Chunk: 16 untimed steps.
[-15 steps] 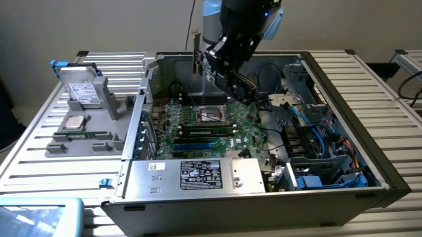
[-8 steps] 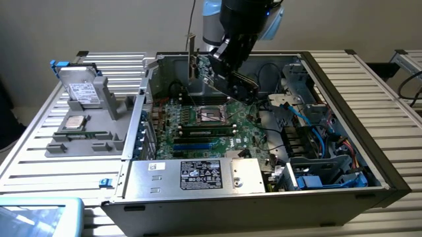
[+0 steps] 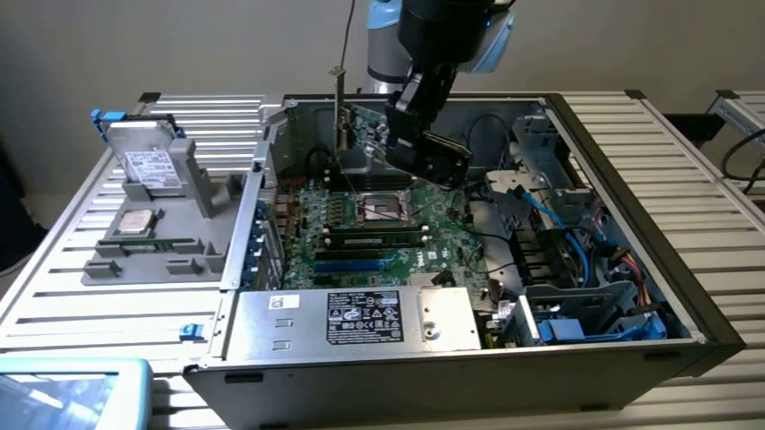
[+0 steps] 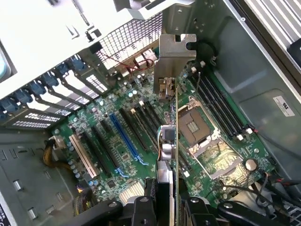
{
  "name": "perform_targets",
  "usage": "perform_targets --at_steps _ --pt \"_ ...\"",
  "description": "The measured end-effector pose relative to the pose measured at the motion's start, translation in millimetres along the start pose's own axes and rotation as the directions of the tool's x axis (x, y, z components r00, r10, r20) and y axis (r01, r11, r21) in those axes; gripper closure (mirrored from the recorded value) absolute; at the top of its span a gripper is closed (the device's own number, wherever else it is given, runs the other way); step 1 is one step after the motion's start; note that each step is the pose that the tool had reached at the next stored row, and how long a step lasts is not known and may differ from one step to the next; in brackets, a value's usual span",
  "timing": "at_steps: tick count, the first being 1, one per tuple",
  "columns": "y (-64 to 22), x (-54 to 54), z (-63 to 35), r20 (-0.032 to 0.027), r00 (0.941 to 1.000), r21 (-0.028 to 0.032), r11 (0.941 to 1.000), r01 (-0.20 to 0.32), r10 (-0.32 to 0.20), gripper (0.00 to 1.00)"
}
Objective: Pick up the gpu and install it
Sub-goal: 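Insert the gpu into the slot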
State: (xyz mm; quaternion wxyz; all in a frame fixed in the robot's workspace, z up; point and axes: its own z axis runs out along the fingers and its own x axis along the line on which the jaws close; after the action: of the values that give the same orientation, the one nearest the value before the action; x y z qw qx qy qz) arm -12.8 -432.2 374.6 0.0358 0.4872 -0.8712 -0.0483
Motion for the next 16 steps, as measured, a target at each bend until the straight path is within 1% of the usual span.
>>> perform_targets --at_steps 2,4,6,8,10,12,14,16 --pt "0.0 0.0 0.2 -0.0035 0.9994 0.0018 0.9994 0.036 -0.036 0.72" --pt "0.0 0.0 0.4 -0.0072 0.9973 0.0036 0.9973 0.073 -0.073 0.72" --pt "-0.1 0.0 0.7 -0.0109 0.994 0.0052 0.994 0.109 -0.109 0.72" --pt "-0.1 0.0 0.9 -0.0147 0.9894 0.0063 0.9894 0.145 -0.145 0.72" --pt "-0.1 0.0 1.2 -0.0186 0.9835 0.0073 0.9836 0.18 -0.18 0.72" --pt "-0.2 0.0 1.5 -0.0224 0.9764 0.0082 0.9765 0.215 -0.215 0.72" --pt "-0.2 0.0 1.8 -0.0264 0.9677 0.0089 0.9679 0.251 -0.251 0.72" --pt "-0.2 0.0 2.0 -0.0305 0.9578 0.0095 0.9581 0.286 -0.286 0.72"
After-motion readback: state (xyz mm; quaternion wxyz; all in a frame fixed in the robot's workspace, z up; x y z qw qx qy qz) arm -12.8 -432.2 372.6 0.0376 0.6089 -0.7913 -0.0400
